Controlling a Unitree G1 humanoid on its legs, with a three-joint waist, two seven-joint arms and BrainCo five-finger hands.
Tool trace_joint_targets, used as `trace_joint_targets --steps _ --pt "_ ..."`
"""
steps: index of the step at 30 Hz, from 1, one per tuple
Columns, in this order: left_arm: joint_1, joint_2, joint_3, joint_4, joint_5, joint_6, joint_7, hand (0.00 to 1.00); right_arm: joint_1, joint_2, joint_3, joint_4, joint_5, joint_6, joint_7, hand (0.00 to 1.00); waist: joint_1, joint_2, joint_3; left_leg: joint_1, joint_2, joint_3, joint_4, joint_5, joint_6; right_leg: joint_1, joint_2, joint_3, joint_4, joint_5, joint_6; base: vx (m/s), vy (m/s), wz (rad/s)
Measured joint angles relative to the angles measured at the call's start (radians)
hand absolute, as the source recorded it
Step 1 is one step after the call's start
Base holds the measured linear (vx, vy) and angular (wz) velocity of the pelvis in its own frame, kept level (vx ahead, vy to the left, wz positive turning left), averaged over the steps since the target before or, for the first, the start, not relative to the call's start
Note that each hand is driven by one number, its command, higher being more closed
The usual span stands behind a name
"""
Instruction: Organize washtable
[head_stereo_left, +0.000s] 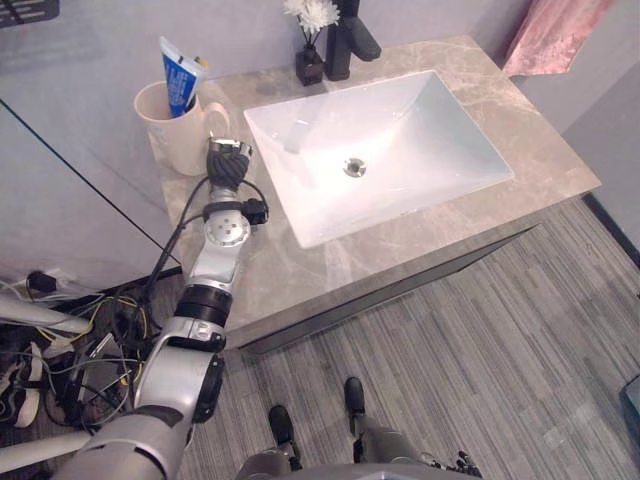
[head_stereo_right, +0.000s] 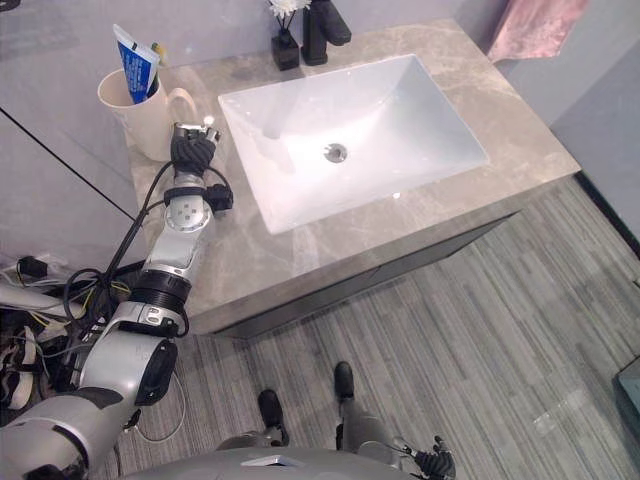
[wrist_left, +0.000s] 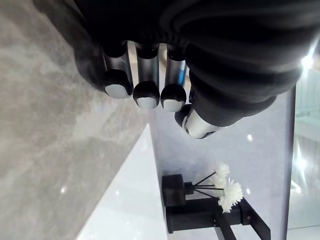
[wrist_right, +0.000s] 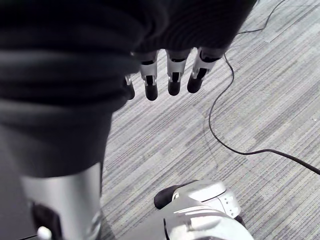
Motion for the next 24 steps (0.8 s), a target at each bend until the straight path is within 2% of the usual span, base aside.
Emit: trace_joint_targets --steps 4,8,12,15,19,21,24 --pt "0.002 -0.001 -0.049 -0.004 0.0 0.0 -0.009 1.0 0.0 0.002 -0.003 0.0 0.0 -0.007 0.0 0.0 0.0 0.0 0.0 0.0 0.0 -0.003 0.002 0.0 0.0 0.003 -0.001 -0.002 0.0 0.0 0.0 0.0 0.001 0.01" --pt "0.06 -0.013 -0.14 -0.091 0.003 0.0 -0.033 1.0 0.0 0.003 -0.007 0.0 -0.001 -0.007 0.0 0.0 0.004 0.002 -0.001 0.003 0.0 -0.009 0.004 0.0 0.0 0.009 -0.002 -0.009 0.0 0.0 0.0 0.0 -0.001 0.04" --pt "0.212 -0.036 -0.263 -0.255 0.04 -0.002 -0.086 1.0 0.003 0.004 -0.03 0.0 -0.001 -0.007 -0.001 0.0 0.012 0.018 -0.005 0.033 0.001 -0.042 0.005 0.0 0.0 0.054 -0.003 -0.047 0.0 -0.004 -0.003 0.01 -0.003 0.2" --pt "0.32 -0.052 -0.3 -0.359 0.061 -0.01 -0.116 1.0 0.012 -0.002 -0.042 0.001 -0.002 -0.007 -0.001 0.0 0.022 0.039 -0.021 0.037 -0.002 -0.083 0.011 0.002 0.002 0.078 -0.008 -0.089 0.0 -0.013 -0.008 -0.03 -0.003 0.37" --pt "0.42 -0.053 -0.322 -0.496 0.078 -0.015 -0.149 1.0 0.035 -0.015 -0.049 0.001 -0.002 -0.008 -0.001 0.0 0.049 0.069 -0.049 0.042 -0.004 -0.128 0.017 0.005 0.002 0.108 -0.017 -0.133 0.0 -0.022 -0.008 -0.03 0.011 0.38" --pt "0.471 -0.055 -0.31 -0.607 0.077 -0.033 -0.161 1.0 0.047 -0.021 -0.048 0.009 -0.001 -0.008 -0.001 0.0 0.07 0.083 -0.07 0.039 -0.004 -0.153 0.017 0.006 -0.004 0.116 -0.02 -0.152 0.0 -0.027 -0.007 -0.03 0.004 0.34" --pt "0.581 -0.056 -0.23 -0.79 0.076 -0.074 -0.18 1.0 0.052 -0.028 -0.048 0.025 -0.001 -0.007 -0.001 0.0 0.081 0.094 -0.094 0.043 -0.004 -0.182 0.018 0.011 -0.007 0.134 -0.021 -0.177 0.0 -0.033 -0.009 -0.01 -0.005 0.26"
